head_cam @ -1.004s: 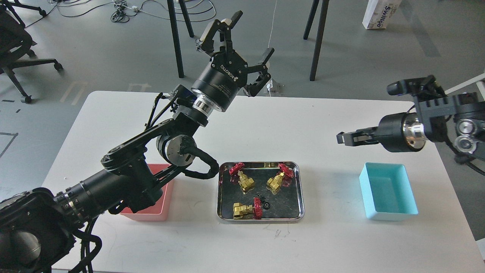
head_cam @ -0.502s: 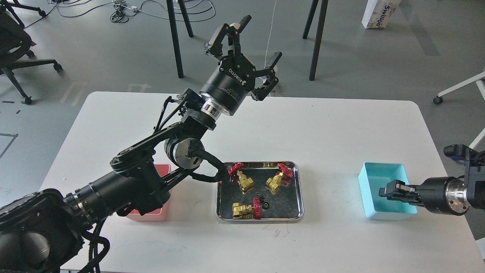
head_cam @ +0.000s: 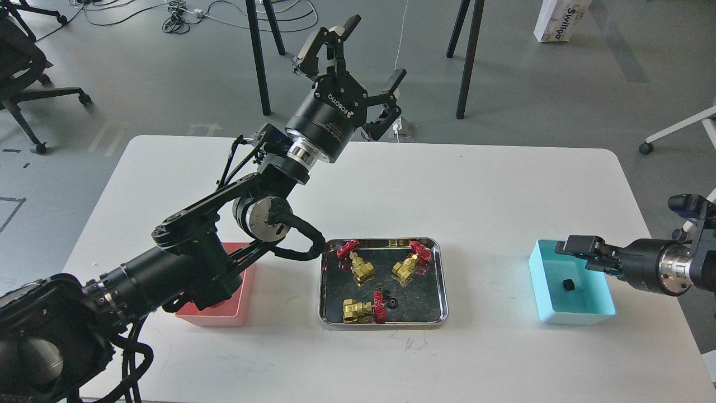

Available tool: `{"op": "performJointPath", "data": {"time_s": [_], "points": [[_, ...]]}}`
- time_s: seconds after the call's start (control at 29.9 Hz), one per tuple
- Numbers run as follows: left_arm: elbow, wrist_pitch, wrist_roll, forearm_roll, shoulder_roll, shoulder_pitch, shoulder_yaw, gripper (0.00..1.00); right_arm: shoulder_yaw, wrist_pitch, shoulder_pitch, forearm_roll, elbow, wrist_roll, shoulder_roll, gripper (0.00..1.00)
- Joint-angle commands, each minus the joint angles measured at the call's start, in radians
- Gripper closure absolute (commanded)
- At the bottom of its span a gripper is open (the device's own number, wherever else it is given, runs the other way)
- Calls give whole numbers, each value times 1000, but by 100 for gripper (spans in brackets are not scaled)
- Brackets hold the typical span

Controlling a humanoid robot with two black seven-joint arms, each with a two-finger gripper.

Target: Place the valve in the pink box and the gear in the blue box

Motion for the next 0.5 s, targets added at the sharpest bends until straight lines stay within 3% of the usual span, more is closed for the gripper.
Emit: {"op": "performJointPath", "data": {"time_s": [0.0,0.13,0.23,0.37,0.47], "points": [[19,-46,0,15,117,-91,13,0,241,-27,0,354,-47,15,23,0],[135,-293,0,78,209,-209,83,0,498,-21,2,649,-147,32,154,0],[279,-293,0,72,220,-286,122,0,632,26,2,741,-207,83,257,0],[399,-293,0,-4,174,-276,83,0,663,262,-3,859,-306,237,362,0],[409,-293,0,-48,128,-224,70,0,666,262,-35,923,-351,291,402,0]]}}
